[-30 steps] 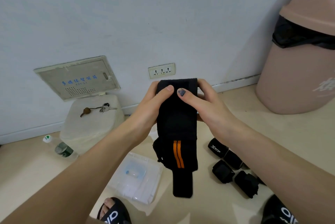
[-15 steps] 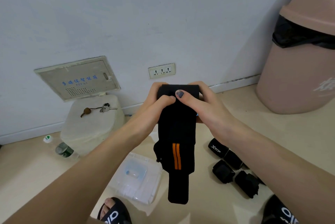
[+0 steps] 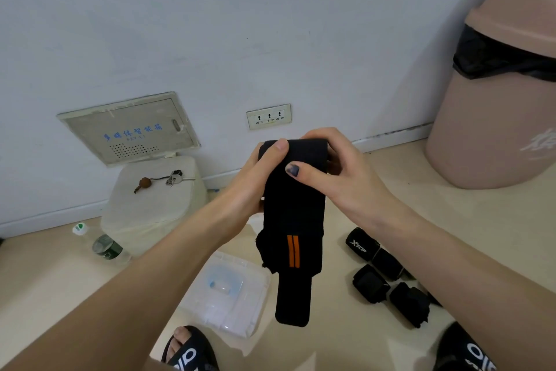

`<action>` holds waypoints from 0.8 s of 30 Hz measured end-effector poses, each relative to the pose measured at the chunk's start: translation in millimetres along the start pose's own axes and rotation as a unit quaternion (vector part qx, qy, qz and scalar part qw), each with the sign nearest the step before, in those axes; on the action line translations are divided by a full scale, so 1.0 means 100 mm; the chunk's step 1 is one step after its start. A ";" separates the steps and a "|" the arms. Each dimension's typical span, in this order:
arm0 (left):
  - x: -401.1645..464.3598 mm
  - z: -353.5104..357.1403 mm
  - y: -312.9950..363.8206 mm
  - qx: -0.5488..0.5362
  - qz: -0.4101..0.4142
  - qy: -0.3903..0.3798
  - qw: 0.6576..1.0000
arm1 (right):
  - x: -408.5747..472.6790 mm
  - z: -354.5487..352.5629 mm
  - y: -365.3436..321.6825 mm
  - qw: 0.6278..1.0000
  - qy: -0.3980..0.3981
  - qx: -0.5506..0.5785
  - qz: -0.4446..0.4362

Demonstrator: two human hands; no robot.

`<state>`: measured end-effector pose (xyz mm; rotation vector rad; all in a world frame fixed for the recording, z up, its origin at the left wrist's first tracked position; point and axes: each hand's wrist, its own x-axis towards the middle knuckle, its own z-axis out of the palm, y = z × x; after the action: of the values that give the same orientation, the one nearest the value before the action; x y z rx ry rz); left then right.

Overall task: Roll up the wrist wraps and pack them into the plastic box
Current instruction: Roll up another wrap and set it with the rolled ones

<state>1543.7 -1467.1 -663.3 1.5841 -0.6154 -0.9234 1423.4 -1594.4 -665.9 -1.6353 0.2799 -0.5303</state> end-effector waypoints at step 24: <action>-0.04 -0.02 0.09 0.013 0.067 0.022 0.997 | 0.02 -0.04 -0.02 0.992 -0.010 0.062 0.112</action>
<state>1543.8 -1464.4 -653.6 1.5633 -0.6958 -0.7817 1422.8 -1598.2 -663.7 -1.4669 0.4028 -0.3526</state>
